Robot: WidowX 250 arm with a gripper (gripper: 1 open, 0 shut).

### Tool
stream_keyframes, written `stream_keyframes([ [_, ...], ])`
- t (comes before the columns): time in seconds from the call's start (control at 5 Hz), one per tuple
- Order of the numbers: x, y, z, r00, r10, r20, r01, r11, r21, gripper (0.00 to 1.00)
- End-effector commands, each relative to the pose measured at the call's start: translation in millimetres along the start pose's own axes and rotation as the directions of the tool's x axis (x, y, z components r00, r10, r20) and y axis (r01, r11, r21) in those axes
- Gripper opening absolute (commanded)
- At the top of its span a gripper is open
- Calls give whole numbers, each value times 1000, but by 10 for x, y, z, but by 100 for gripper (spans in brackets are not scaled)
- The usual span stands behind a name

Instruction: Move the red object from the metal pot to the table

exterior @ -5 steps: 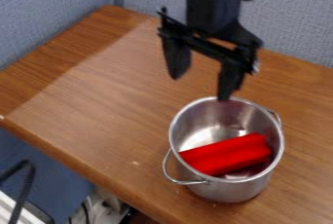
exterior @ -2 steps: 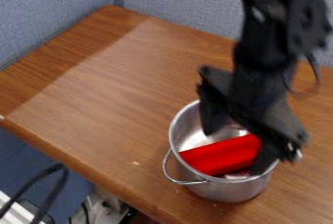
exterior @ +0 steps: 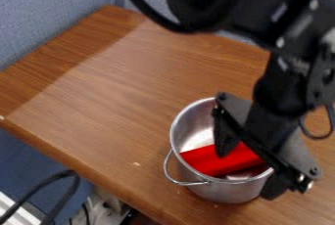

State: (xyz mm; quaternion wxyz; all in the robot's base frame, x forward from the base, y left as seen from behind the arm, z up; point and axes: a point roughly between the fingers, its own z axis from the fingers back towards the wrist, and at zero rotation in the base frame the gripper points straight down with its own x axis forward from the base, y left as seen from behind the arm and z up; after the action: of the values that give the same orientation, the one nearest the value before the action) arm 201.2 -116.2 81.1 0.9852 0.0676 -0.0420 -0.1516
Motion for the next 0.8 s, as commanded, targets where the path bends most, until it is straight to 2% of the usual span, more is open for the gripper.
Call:
stream_keyframes([
  [0.0, 23, -42, -58, 999, -22, 26, 21, 999, 33, 100],
  [0.4, 14, -26, -153, 998, -32, 47, 30, 998, 54, 100],
  [0.6, 20, 33, -110, 998, -39, 54, 36, 998, 56, 100],
])
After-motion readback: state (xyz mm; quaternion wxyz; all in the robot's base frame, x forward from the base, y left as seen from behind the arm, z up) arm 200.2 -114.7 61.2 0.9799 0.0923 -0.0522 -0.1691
